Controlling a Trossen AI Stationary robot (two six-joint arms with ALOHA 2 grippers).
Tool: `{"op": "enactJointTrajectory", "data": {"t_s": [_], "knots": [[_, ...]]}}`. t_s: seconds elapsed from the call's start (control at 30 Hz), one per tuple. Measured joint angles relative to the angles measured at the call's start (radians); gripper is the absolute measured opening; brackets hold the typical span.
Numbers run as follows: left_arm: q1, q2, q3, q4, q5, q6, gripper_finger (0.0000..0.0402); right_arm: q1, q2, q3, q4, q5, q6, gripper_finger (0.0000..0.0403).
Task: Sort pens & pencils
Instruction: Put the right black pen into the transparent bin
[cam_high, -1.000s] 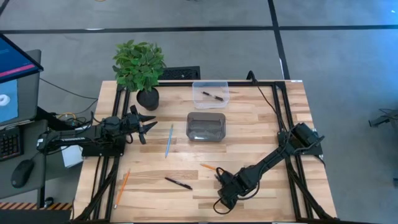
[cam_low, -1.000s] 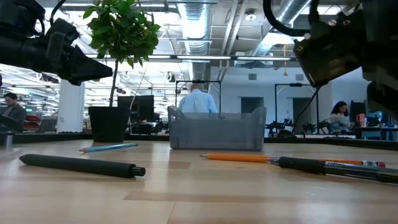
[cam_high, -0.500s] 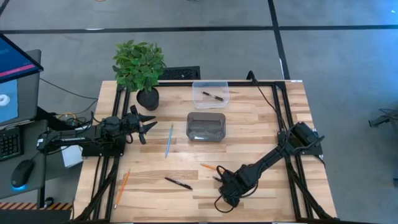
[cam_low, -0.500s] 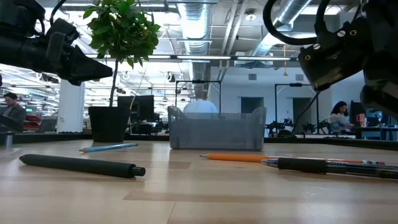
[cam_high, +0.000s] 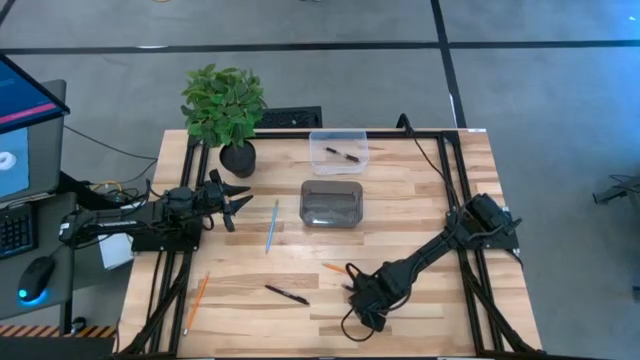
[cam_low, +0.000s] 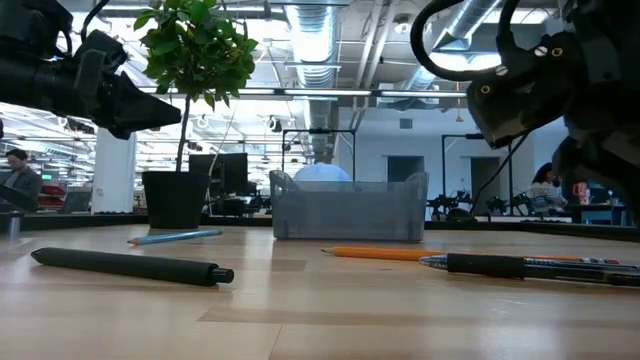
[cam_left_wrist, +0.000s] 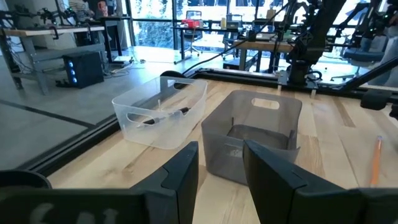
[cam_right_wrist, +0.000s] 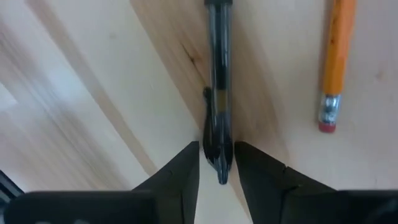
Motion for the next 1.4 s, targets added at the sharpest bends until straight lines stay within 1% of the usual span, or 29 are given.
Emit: {"op": "enactJointTrajectory", "data": {"t_s": [0.3,0.6,0.9,1.23,1.4], "knots": [[0.0,0.0,0.0,0.0,0.0,0.0,0.0118,-0.008,0.0,0.001,0.02,0.065,-0.017,0.0132],[0.0,0.0,0.0,0.0,0.0,0.0,0.0118,-0.01,-0.01,-0.04,0.066,0.072,-0.022,0.0115],[0.0,0.0,0.0,0.0,0.0,0.0,0.0118,-0.024,-0.01,-0.042,0.109,0.1,-0.122,0.0111],[0.0,0.0,0.0,0.0,0.0,0.0,0.0118,-0.079,-0.007,-0.043,0.176,0.099,-0.246,0.0111],[0.0,0.0,0.0,0.0,0.0,0.0,0.0118,-0.106,-0.006,-0.043,0.184,0.094,-0.256,0.0111]]}}
